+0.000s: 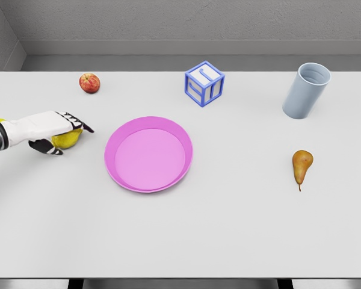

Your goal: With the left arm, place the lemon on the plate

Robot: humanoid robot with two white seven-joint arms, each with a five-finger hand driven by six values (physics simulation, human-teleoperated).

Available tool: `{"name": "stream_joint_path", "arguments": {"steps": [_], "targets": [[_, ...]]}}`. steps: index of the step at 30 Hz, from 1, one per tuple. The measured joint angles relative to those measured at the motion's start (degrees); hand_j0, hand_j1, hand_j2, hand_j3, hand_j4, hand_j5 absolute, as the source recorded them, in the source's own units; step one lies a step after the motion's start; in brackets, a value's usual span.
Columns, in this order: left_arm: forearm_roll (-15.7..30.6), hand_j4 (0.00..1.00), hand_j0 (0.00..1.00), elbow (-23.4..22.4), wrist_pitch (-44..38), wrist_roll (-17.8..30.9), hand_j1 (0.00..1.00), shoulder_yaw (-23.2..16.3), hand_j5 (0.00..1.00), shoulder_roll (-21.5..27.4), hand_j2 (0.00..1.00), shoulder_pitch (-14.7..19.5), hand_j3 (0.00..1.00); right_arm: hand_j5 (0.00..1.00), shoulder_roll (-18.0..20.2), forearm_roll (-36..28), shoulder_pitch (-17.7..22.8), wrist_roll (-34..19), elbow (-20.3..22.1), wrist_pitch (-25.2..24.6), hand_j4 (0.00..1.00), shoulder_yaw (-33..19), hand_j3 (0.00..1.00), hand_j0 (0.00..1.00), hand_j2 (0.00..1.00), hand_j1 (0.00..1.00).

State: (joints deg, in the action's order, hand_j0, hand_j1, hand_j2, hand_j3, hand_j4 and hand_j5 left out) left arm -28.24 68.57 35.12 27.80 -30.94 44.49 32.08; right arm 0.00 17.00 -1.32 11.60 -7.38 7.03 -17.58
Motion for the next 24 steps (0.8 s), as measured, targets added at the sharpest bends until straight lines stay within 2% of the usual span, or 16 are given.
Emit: {"name": "stream_joint_path", "arguments": {"steps": [4,8,13,24], "targets": [[0.0,0.83,0.83,-0.5,0.0,0.0,0.83,0.0,0.83,0.1,0.83,0.1,0.83,1.00,0.0,0.0,0.0,0.0,0.0,0.0,1.00,0.0,1.00,1.00,1.00,1.00],[-0.3,0.69,0.69,-0.7,0.0,0.0,0.69,-0.2,0.69,0.1,0.69,0.1,0.69,1.00,0.0,0.0,0.0,0.0,0.0,0.0,1.00,0.0,1.00,1.00,1.00,1.00],[-0.2,0.60,0.60,-0.7,-0.1,0.0,0.60,-0.7,0.60,0.1,0.60,0.1,0.60,1.00,0.0,0.0,0.0,0.0,0.0,0.0,1.00,0.0,1.00,1.00,1.00,1.00],[0.0,0.60,0.60,-0.7,0.0,0.1,0.60,-0.9,0.60,0.0,0.60,1.0,0.60,1.00,0.0,0.0,0.0,0.0,0.0,0.0,1.00,0.0,1.00,1.00,1.00,1.00]]}}
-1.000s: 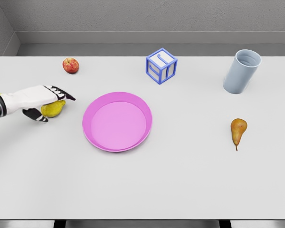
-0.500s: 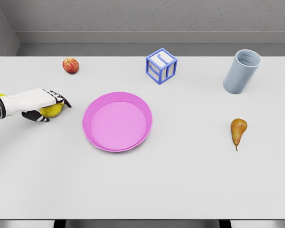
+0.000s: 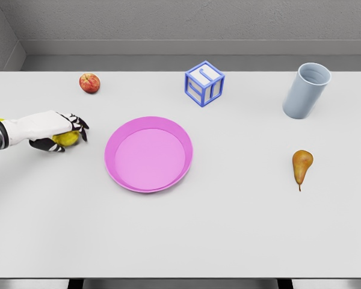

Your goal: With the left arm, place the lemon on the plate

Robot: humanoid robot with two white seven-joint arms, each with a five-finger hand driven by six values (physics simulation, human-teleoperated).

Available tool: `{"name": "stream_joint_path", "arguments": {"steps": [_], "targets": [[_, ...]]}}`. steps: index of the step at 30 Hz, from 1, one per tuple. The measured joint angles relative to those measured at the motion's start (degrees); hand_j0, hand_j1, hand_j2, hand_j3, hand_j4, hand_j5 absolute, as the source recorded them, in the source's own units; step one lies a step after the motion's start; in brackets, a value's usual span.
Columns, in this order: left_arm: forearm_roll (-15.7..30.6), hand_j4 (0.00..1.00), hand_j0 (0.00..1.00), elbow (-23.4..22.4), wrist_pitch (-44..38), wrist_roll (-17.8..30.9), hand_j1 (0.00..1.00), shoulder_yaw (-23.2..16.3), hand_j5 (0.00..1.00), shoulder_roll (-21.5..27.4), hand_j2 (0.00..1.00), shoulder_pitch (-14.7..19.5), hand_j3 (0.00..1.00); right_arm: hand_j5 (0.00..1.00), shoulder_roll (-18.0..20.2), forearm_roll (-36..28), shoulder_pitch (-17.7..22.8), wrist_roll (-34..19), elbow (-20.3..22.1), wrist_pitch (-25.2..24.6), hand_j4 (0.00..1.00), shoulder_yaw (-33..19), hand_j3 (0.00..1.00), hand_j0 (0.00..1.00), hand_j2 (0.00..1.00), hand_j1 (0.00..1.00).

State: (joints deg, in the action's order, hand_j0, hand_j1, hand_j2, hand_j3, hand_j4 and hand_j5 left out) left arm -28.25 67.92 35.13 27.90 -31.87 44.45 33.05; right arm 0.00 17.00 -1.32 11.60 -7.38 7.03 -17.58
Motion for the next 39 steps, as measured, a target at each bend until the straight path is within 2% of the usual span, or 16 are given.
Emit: {"name": "stream_joint_path", "arguments": {"steps": [13,21,30,31,32,33,39], "targets": [[2.4,0.60,0.60,1.2,0.0,-0.1,0.60,0.5,0.60,0.0,0.60,2.5,0.60,1.00,0.0,0.0,0.0,0.0,0.0,0.0,1.00,0.0,1.00,1.00,1.00,1.00],[3.8,0.60,0.60,12.7,0.0,-0.1,0.60,-0.4,0.60,-0.2,0.60,1.8,0.60,1.00,0.0,0.0,-0.1,0.0,0.0,0.0,1.00,0.0,1.00,1.00,1.00,1.00],[4.9,0.60,0.60,23.4,0.0,0.0,0.60,-6.5,0.60,-1.7,0.60,1.8,0.60,1.00,0.0,0.0,0.0,0.0,0.0,0.0,1.00,0.0,1.00,1.00,1.00,1.00],[4.9,0.61,0.61,24.1,0.0,0.0,0.61,-6.8,0.61,-1.8,0.61,1.8,0.61,1.00,0.0,0.0,0.0,0.0,0.0,0.0,1.00,0.0,1.00,1.00,1.00,1.00],[4.9,0.69,0.69,24.6,0.0,0.0,0.69,-7.1,0.69,-1.9,0.69,1.8,0.69,1.00,0.0,0.0,0.0,0.0,0.0,0.0,1.00,0.0,1.00,1.00,1.00,1.00],[4.9,1.00,1.00,24.9,0.0,0.0,1.00,-7.2,1.00,-2.0,1.00,1.9,1.00,1.00,0.0,0.0,0.0,0.0,0.0,0.0,1.00,0.0,1.00,1.00,1.00,1.00],[4.8,1.00,1.00,25.5,0.0,-0.1,1.00,-7.1,1.00,-1.9,1.00,2.4,1.00,1.00,0.0,0.0,0.0,0.0,0.0,0.0,1.00,0.0,1.00,1.00,1.00,1.00]]}}
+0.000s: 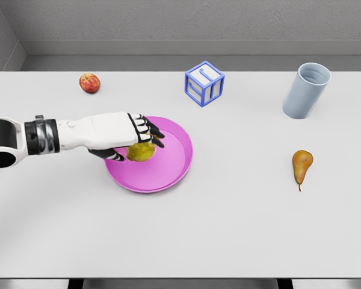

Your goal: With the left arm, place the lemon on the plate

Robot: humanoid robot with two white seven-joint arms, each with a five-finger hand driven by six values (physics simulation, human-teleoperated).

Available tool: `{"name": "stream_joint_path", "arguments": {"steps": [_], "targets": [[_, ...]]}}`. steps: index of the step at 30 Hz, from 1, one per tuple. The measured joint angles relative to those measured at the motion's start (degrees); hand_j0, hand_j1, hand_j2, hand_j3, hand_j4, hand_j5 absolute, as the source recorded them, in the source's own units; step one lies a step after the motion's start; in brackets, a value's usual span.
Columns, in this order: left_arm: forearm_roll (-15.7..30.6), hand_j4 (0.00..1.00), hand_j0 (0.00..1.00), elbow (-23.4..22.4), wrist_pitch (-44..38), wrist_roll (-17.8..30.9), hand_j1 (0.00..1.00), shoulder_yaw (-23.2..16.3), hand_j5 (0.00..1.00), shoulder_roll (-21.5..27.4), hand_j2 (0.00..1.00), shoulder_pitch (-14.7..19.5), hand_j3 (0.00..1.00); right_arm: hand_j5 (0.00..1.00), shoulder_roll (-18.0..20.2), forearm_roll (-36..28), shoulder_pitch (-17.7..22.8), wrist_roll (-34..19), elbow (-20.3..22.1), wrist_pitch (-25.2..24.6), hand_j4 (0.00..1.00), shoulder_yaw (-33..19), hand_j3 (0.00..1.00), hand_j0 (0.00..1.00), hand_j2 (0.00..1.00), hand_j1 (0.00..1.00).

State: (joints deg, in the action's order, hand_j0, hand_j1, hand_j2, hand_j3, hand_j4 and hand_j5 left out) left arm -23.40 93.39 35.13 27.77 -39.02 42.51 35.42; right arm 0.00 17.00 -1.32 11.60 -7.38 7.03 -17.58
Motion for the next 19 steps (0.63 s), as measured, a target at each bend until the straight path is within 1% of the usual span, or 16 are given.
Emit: {"name": "stream_joint_path", "arguments": {"steps": [2,4,5,7,9,12,13,14,15,19], "targets": [[-0.1,1.00,1.00,-0.1,0.0,0.0,1.00,0.5,1.00,0.3,1.00,0.1,1.00,1.00,0.0,0.0,0.0,0.0,0.0,0.0,1.00,0.0,1.00,1.00,1.00,1.00],[-0.3,1.00,1.00,-0.5,0.0,0.0,1.00,1.8,1.00,1.2,1.00,0.1,1.00,1.00,0.0,0.0,0.0,0.0,0.0,0.0,1.00,0.0,1.00,1.00,1.00,1.00],[-0.2,1.00,1.00,-1.0,0.0,0.0,1.00,2.7,1.00,2.0,1.00,0.0,1.00,1.00,0.0,0.0,0.0,0.0,0.0,0.0,1.00,0.0,1.00,1.00,1.00,1.00],[0.1,1.00,1.00,-2.8,0.0,-0.1,1.00,6.0,1.00,3.5,1.00,-0.6,1.00,1.00,0.0,0.0,0.0,0.0,0.0,0.0,1.00,0.0,1.00,1.00,1.00,1.00],[1.1,1.00,1.00,-5.5,0.0,-0.2,1.00,9.3,1.00,4.9,1.00,-0.9,1.00,1.00,0.0,0.0,0.0,0.0,0.0,0.0,1.00,0.0,1.00,1.00,1.00,1.00],[3.0,1.00,1.00,-12.6,0.0,-0.3,1.00,14.3,1.00,6.4,1.00,-0.9,1.00,1.00,0.0,0.0,0.0,0.0,0.0,0.0,1.00,0.0,1.00,1.00,1.00,1.00],[3.4,1.00,1.00,-14.2,0.0,-0.3,1.00,15.3,1.00,6.7,1.00,-1.9,1.00,1.00,0.0,0.0,0.0,0.0,0.0,0.0,1.00,0.0,1.00,1.00,1.00,1.00],[3.9,1.00,1.00,-15.3,0.0,-0.3,1.00,15.9,1.00,7.0,1.00,-4.3,1.00,1.00,0.0,0.0,0.0,0.0,0.0,0.0,1.00,0.0,1.00,1.00,1.00,1.00],[4.8,1.00,1.00,-16.2,0.0,-0.2,1.00,16.4,1.00,7.1,1.00,-4.7,1.00,1.00,0.0,0.0,0.0,0.0,0.0,0.0,1.00,0.0,1.00,1.00,1.00,1.00],[6.4,1.00,1.00,-17.6,0.0,0.0,1.00,17.2,1.00,7.5,1.00,-4.7,1.00,1.00,0.0,0.0,0.0,0.0,0.0,0.0,1.00,0.0,1.00,1.00,1.00,1.00]]}}
